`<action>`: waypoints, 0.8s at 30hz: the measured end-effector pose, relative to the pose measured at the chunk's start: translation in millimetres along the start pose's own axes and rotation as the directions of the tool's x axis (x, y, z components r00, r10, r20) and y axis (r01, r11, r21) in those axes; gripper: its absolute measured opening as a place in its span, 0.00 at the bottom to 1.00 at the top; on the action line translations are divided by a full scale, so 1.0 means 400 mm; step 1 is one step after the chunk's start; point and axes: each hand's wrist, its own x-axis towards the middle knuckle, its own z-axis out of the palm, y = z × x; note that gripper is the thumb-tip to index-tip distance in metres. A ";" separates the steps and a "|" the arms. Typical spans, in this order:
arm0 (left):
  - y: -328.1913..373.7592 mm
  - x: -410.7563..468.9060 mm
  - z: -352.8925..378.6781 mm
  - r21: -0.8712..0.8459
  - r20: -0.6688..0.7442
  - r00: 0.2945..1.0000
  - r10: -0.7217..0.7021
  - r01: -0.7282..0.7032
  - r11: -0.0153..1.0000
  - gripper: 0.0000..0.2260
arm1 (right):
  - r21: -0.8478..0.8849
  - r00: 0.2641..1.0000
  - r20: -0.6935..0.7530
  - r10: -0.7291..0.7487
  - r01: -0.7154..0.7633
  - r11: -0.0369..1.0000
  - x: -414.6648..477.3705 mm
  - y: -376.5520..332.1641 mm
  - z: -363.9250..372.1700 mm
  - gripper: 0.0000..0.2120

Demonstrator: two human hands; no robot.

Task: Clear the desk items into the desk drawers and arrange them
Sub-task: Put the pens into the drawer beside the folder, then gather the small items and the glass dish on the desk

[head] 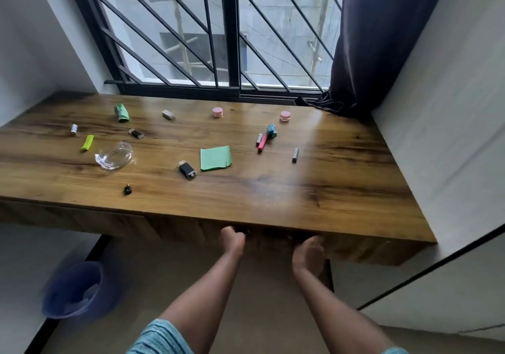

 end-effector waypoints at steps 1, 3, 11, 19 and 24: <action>0.006 -0.002 -0.002 0.016 -0.002 1.000 -0.004 0.004 1.000 0.06 | 0.015 1.000 -0.002 -0.017 0.017 1.000 -0.002 0.006 -0.008 0.15; 0.017 -0.008 -0.010 0.099 0.021 1.000 -0.023 0.021 0.995 0.11 | -0.030 0.989 0.000 -0.150 0.150 0.988 -0.012 0.015 -0.022 0.12; 0.193 -0.046 -0.094 0.550 0.472 0.872 -0.129 -0.177 0.816 0.13 | -0.350 0.407 -0.116 -0.906 0.837 0.420 -0.009 -0.098 -0.046 0.17; 0.349 0.059 -0.133 0.293 0.573 0.793 -0.207 0.038 0.955 0.10 | -0.274 0.669 -0.132 -0.731 0.685 0.676 0.133 -0.289 -0.134 0.14; 0.467 0.238 -0.106 0.170 0.300 0.935 0.191 -0.250 0.953 0.07 | -0.223 0.850 -0.172 -0.498 0.459 0.860 0.264 -0.406 -0.158 0.20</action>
